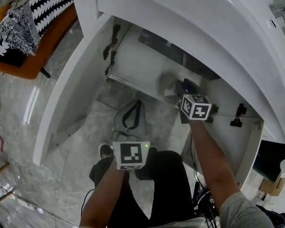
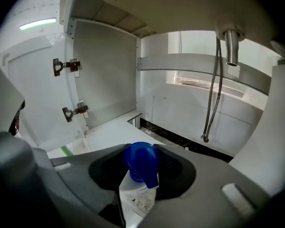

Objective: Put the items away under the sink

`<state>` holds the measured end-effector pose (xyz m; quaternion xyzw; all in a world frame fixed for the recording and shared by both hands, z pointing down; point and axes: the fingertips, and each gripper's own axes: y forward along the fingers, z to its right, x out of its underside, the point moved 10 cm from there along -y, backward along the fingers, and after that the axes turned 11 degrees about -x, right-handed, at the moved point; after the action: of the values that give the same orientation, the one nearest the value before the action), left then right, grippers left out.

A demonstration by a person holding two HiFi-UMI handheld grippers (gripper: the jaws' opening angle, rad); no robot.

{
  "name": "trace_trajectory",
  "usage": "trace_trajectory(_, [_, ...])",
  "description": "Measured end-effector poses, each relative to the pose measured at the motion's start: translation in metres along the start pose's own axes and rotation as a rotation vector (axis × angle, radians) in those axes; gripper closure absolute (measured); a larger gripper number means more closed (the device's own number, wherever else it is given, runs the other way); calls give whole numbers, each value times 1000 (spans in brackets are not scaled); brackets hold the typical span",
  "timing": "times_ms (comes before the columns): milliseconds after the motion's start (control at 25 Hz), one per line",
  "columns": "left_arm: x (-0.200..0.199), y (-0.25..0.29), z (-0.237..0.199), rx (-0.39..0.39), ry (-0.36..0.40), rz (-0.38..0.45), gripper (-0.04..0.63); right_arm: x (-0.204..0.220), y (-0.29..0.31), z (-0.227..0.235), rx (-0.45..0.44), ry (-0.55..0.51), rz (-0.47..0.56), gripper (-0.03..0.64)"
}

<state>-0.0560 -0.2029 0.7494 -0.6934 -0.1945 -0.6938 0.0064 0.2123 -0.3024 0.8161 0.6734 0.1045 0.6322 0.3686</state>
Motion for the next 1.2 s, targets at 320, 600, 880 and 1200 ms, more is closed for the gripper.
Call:
trace_trajectory(320, [2,-6,9,-1,23,-24,583,6,-2,-2,-14,-1,-27,398])
trace_trajectory(600, [-24,-28,11,-4,56,-83,583,-13,-40,-8,-5,1,15,308])
trace_trajectory(880, [-113,-58,17,18,30,-168,583,-47,-122,-46,-66,85,-3,311])
trace_trajectory(1200, [-239,-103,16,88,40,-235,583,-130,-268,-110,-206,75,-40,353])
